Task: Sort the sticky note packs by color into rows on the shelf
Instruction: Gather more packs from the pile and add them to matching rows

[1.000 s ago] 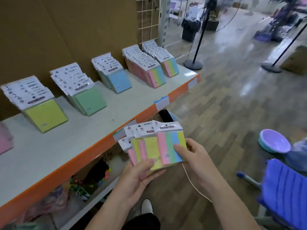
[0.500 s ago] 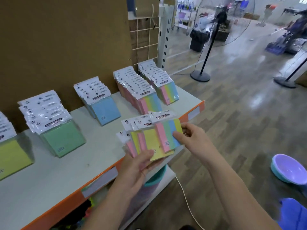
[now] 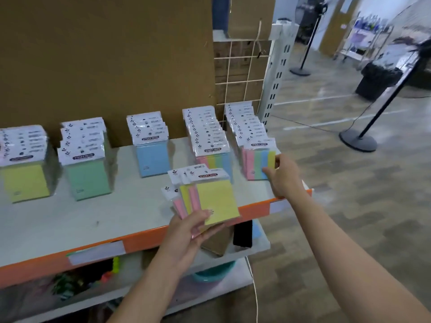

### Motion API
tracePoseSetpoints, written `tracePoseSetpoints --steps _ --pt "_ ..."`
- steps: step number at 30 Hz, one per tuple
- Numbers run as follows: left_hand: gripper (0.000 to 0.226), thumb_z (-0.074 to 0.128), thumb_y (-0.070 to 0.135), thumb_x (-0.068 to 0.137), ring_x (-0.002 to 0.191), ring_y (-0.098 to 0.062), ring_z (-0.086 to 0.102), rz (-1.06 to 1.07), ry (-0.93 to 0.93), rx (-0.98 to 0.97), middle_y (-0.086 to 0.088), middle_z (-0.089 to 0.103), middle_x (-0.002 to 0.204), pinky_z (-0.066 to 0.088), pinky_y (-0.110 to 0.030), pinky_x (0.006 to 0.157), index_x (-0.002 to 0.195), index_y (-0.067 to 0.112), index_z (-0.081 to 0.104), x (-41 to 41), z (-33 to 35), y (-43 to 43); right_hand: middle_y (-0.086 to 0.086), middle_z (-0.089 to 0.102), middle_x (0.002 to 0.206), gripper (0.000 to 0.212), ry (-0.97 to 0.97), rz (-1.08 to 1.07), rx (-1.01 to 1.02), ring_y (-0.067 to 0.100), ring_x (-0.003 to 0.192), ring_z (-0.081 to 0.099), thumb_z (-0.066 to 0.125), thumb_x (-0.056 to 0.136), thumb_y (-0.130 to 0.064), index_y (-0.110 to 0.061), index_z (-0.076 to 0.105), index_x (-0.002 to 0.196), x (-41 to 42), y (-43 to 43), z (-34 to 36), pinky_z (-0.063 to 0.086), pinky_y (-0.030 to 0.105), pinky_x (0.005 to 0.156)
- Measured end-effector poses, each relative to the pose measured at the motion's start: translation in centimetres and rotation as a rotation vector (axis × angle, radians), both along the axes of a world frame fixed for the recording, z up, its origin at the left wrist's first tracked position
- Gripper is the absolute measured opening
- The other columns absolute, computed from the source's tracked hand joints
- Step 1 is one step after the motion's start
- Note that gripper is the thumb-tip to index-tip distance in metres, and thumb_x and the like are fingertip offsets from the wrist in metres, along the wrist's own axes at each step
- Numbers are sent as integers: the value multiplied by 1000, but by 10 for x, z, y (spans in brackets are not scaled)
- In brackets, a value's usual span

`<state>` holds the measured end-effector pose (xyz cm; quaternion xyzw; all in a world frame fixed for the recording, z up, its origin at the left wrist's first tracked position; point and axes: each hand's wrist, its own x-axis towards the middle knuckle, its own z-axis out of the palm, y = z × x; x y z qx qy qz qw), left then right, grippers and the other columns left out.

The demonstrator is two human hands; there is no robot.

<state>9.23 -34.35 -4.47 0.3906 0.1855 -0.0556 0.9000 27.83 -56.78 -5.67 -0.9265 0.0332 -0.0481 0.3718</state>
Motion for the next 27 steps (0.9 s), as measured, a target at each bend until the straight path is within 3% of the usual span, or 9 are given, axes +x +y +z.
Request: tracePoseSetpoints --steps 3,6,8,10,13,16,20,22,27 --pt "56 74 -2 66 94 -36 72 52 -12 -1 -21 73 106 60 -43 70 120 -1 60 3 -2 -14 13 61 113 36 -15 51 -29 30 105 57 71 87 -23 -7 57 116 5 0 -3 40 33 80" --pt "47 67 1 68 90 -33 74 93 -16 12 -18 75 102 60 -41 68 114 1 62 4 -5 -24 13 54 128 50 -13 44 -19 29 114 55 68 91 -27 -7 48 133 -8 1 0 42 36 89" --pt "44 67 3 68 89 -32 74 108 -18 23 -18 75 101 60 -41 67 112 1 64 3 -5 -27 14 52 129 49 -117 45 4 30 108 57 65 94 -26 -4 48 135 -27 3 3 43 35 92" --pt "44 68 3 67 88 -31 74 115 -21 33 -18 75 100 60 -40 67 111 1 64 2 -5 -27 9 60 115 32 -170 109 84 18 93 60 63 96 -25 -8 59 122 -49 10 12 40 21 81" --pt "45 72 0 69 88 -30 74 117 -47 64 -17 75 101 60 -37 66 113 2 64 -4 -3 -22 -2 71 95 6 84 420 339 -6 71 57 61 96 -28 -27 66 93 -81 30 25 40 7 66" --pt "46 74 0 75 96 -29 73 112 -85 111 -18 73 110 60 -37 71 119 4 63 -12 2 -12 -3 73 93 10 273 640 488 3 76 61 69 91 -22 -28 66 98 -104 53 30 48 17 72" --pt "49 70 12 73 95 -30 73 207 -69 113 -17 73 109 61 -39 69 120 5 61 -29 8 19 -12 72 73 10 324 597 642 -2 63 61 66 94 -17 -17 61 103 -114 84 27 44 12 57" --pt "48 67 16 75 97 -34 72 251 -51 15 -21 72 111 61 -44 69 121 3 59 -39 8 41 -7 73 77 10 334 557 673 2 65 62 65 95 -21 -18 62 104 -118 102 26 45 14 57" --pt "50 63 15 80 105 -36 69 273 -61 -4 -20 70 117 60 -47 72 129 8 55 -67 8 99 -10 74 78 17 345 594 559 0 64 62 66 94 -27 -17 62 106 -134 164 27 45 16 55"
